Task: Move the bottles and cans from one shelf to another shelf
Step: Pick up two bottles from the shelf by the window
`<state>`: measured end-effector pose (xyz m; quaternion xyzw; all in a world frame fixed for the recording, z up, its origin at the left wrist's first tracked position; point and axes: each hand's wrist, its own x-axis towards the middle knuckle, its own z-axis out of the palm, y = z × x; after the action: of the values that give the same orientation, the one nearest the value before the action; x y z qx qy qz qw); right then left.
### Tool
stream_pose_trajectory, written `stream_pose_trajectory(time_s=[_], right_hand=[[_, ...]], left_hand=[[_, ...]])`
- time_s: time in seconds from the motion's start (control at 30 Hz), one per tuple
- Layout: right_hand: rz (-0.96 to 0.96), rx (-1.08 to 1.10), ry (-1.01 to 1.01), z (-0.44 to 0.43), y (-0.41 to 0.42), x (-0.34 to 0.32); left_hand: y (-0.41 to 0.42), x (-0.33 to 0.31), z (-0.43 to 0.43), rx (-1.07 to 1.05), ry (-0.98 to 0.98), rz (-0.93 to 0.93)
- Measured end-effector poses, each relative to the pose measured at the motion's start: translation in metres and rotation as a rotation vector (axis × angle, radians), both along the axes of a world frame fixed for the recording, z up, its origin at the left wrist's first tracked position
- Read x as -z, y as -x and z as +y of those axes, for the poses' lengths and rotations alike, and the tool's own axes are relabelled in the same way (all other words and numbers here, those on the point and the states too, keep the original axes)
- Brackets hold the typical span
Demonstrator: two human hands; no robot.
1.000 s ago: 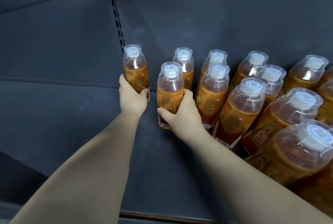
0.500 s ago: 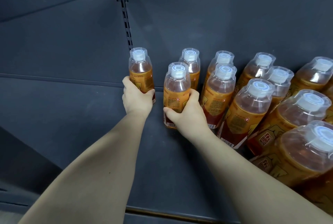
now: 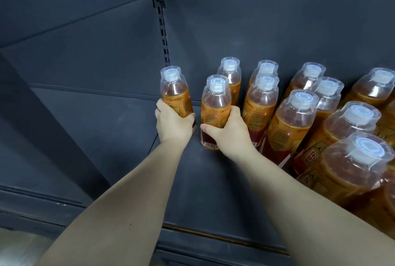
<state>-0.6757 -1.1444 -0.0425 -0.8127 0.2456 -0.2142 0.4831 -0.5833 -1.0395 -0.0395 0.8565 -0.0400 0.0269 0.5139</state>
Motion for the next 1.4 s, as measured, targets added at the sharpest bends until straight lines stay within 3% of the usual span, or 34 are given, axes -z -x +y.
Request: stream_pose_trajectory(time_s=[0.37,1.03,1.4], right_hand=[[0.029,-0.014,0.045,0.022,0.059,-0.007],[0.058,0.17,-0.01,0.135,0.218,-0.01],[0.07,0.027,-0.033,0.172,0.238,-0.016]], left_hand=[[0.075,-0.013,0.038,0.004,-0.036,-0.063],[0.216,0.005,0.156,0.307,-0.098,-0.115],[0.242,-0.002,0.203,0.209,-0.103,-0.108]])
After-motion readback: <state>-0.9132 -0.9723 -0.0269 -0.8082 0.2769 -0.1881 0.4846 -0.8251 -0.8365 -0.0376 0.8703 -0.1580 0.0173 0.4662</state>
